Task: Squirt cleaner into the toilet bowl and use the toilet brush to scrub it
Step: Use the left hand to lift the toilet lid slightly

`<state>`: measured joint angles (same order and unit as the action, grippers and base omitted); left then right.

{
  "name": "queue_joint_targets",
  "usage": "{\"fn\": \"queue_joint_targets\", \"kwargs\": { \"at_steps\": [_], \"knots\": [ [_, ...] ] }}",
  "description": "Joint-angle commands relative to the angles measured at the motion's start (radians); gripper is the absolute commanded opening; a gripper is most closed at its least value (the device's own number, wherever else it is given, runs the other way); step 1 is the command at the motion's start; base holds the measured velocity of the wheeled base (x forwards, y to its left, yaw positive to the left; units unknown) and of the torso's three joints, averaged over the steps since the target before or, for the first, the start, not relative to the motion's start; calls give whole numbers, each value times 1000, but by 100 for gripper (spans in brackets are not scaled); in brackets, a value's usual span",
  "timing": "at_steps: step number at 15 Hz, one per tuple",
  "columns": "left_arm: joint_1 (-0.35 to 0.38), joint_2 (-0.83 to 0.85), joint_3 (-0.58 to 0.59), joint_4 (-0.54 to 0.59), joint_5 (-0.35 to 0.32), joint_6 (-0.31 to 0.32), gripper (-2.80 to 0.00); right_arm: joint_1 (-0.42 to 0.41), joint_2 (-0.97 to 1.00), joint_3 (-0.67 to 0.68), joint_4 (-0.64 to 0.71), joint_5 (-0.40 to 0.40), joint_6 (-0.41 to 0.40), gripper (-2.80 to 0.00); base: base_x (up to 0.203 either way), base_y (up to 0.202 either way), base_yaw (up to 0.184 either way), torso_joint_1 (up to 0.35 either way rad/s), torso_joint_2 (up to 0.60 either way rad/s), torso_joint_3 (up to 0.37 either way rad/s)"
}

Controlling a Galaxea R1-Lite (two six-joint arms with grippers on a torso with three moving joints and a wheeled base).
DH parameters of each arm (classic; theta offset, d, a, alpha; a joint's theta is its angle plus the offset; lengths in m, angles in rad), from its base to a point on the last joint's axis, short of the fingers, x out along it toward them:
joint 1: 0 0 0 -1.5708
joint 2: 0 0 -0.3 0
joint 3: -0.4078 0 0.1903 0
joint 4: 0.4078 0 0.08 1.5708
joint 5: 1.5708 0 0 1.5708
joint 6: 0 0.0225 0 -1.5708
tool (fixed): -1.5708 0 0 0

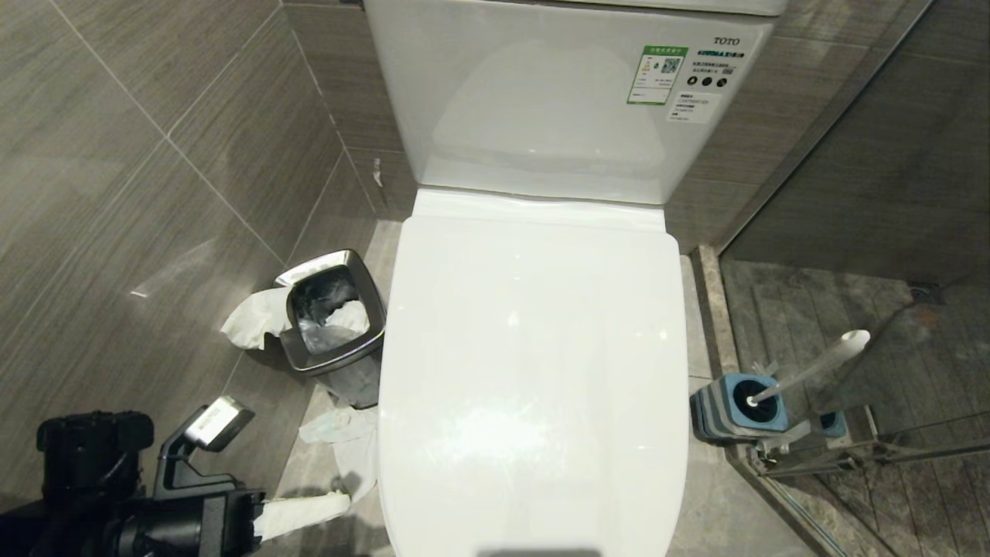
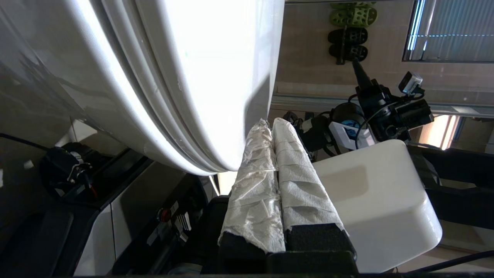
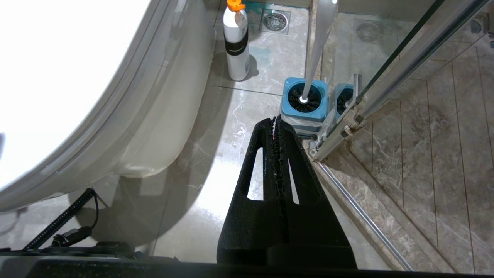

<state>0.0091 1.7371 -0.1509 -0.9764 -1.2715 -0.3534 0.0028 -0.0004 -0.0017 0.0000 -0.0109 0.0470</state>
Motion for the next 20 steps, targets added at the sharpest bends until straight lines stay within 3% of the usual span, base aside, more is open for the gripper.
{"fn": "queue_joint_targets", "kwargs": {
  "at_steps": [1,4,5,6,11,14,17,20],
  "knots": [
    [-1,-22,5,-5,-6,-2,-280,0,0,0,0,0,1,-280,0,0,0,0,0,0],
    [1,-39,16,-5,-8,-6,-280,0,0,0,0,0,1,-280,0,0,0,0,0,0],
    [3,-47,26,-5,-8,-6,-67,0,0,0,0,0,1,-280,0,0,0,0,0,0],
    [16,-57,33,-5,-12,-6,0,0,0,0,0,0,1,-280,0,0,0,0,0,0],
    [70,-85,66,-4,-68,-9,0,0,0,0,0,0,1,-280,0,0,0,0,0,0],
    [74,-77,66,-4,-76,-10,0,0,0,0,0,0,1,-280,0,0,0,0,0,0],
    [75,-64,59,-4,-141,-9,0,0,0,0,0,0,1,-280,0,0,0,0,0,0],
    [74,-50,59,-4,-144,-9,0,0,0,0,0,0,1,-280,0,0,0,0,0,0]
  ]
}}
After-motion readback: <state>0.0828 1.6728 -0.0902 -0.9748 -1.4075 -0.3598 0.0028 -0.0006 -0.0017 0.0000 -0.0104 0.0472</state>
